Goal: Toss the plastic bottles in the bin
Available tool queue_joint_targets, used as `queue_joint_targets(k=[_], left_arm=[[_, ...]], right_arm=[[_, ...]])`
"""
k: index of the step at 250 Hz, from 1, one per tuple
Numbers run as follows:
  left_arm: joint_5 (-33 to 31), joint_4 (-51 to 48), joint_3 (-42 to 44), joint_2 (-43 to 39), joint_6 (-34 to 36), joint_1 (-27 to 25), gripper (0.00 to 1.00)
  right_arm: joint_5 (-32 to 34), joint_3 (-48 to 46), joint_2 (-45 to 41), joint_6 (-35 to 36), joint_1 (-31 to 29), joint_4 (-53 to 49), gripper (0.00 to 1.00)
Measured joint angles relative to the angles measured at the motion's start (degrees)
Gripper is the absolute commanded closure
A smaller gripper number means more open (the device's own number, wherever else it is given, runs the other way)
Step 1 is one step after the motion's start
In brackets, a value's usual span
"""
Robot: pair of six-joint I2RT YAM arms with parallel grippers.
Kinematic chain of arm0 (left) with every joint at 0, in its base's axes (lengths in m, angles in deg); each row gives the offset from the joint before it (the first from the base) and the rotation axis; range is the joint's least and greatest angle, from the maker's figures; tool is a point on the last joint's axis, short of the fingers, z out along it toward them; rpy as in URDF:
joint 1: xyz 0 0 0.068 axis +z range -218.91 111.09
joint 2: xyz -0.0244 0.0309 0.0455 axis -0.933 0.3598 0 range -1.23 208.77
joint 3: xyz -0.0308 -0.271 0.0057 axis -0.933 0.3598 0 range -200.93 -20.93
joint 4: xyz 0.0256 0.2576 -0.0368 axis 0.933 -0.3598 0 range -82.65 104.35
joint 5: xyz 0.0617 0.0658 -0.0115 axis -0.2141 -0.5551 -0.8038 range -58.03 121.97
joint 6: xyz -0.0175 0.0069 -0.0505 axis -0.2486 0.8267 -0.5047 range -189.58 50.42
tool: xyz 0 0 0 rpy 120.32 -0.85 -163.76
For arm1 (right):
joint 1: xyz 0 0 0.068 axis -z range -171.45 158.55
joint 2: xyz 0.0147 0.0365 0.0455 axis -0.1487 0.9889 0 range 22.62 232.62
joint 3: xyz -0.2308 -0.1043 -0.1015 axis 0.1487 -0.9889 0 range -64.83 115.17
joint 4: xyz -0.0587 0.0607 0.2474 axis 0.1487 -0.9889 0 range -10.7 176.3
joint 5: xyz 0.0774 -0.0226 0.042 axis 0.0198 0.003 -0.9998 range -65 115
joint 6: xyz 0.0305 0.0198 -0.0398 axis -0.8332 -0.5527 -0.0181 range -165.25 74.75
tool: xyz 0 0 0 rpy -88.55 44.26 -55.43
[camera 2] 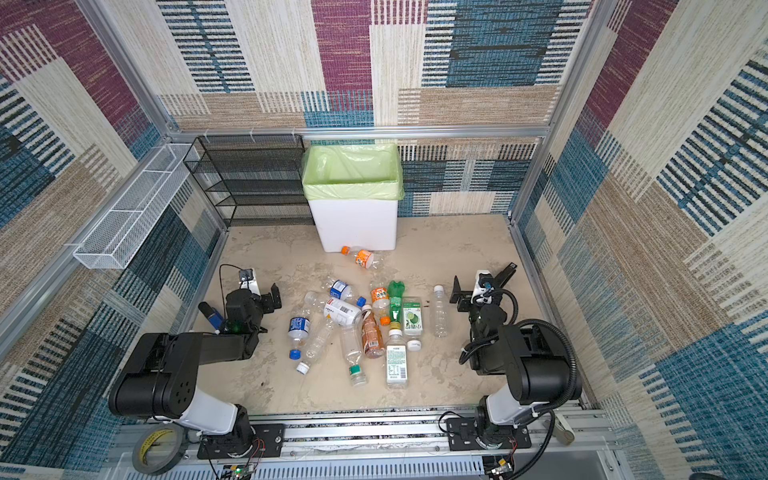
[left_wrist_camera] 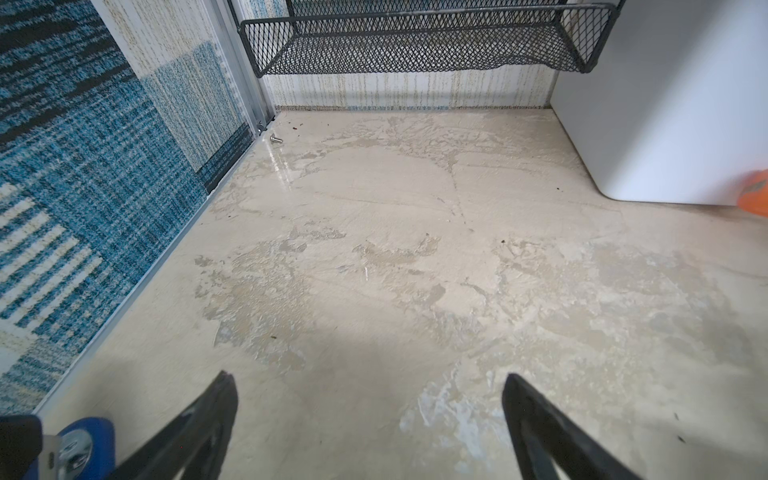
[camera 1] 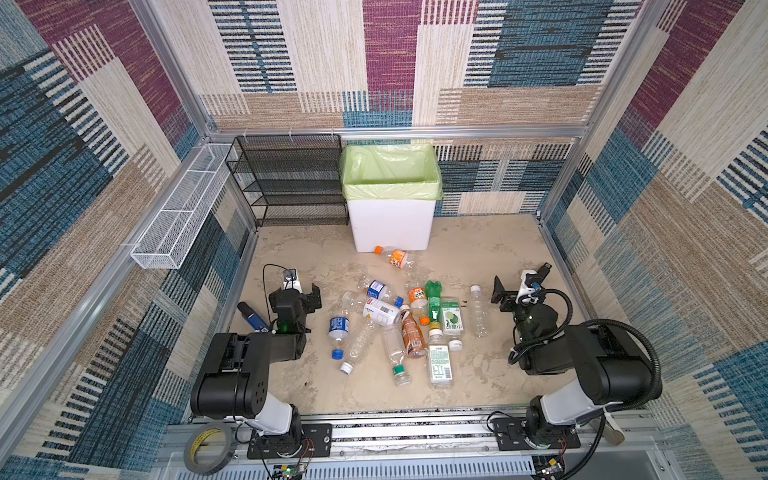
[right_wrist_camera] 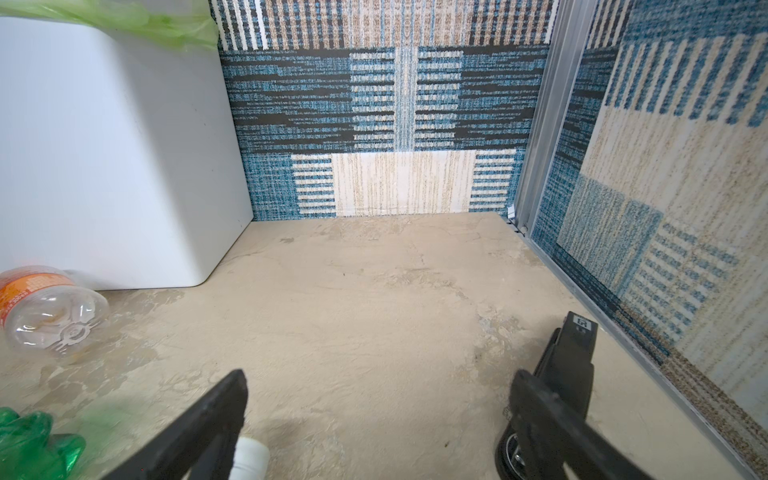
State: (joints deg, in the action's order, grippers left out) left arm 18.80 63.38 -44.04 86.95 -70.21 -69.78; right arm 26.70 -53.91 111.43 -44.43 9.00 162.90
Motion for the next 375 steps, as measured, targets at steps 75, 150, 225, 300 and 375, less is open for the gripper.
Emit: queue_joint_targets(k=[75,150,225,300,375], left_arm=[[0.02,-0.09,-0.02,0.09,-0.04,0.09,0.33],[-3.02,-21.49,-13.68,-10.51,-1.68,-1.01,0.38],[2.56,-54.75,-35.41,-12.66,-9.25,-1.9,0.35],[16.41,-66.55,-36.94,-12.85,-8.61,-1.9,0.35],[22.45,-66.82,-36.7,-12.59,-9.51,-1.9,0.35]], right_arm=[[-0.39,0.59,-0.28,0.0,0.07,-1.31,0.07],[-0.11,20.79,-7.43,-1.9,0.17,-29.31,0.13],[-2.08,30.45,-11.69,-12.63,-3.89,-64.15,0.18],[-1.79,30.25,-16.68,-18.27,-8.07,-85.2,0.18],[-3.13,30.38,-13.44,-19.04,-10.67,-93.72,0.16]])
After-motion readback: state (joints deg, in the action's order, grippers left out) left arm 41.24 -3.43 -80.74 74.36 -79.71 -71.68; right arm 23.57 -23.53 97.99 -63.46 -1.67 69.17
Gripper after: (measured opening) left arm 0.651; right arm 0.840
